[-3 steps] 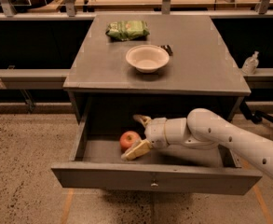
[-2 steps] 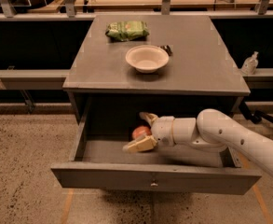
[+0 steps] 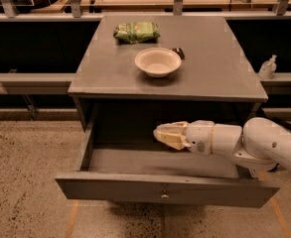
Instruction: Place apple into top drawer
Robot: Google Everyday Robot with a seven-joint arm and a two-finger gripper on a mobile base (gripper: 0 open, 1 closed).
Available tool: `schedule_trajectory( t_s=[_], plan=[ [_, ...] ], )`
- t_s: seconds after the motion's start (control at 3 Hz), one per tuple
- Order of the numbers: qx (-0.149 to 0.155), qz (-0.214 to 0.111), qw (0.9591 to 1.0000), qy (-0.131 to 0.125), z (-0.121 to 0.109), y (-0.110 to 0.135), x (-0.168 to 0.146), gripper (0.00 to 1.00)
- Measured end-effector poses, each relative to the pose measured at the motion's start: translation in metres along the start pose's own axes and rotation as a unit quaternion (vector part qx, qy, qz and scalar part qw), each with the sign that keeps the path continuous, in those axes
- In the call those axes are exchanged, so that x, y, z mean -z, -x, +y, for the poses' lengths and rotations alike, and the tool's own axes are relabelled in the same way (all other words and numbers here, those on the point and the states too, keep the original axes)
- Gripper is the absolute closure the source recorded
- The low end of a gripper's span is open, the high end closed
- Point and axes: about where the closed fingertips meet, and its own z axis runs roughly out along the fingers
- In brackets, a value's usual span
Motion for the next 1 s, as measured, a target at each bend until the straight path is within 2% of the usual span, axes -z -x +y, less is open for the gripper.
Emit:
schedule_trajectory(
  t_s=[0.33,0.67,1.0],
  plan=[
    [0.005,-0.024,0.9993,-0.028,0.005,0.052,0.047,0.94],
    [0.062,-0.010,0.9903,-0.124,0.006,0.111,0.117,0.98],
    [0.062,-0.010,0.9912,-0.117,0.008,0.110,0.112,0.75]
  ],
)
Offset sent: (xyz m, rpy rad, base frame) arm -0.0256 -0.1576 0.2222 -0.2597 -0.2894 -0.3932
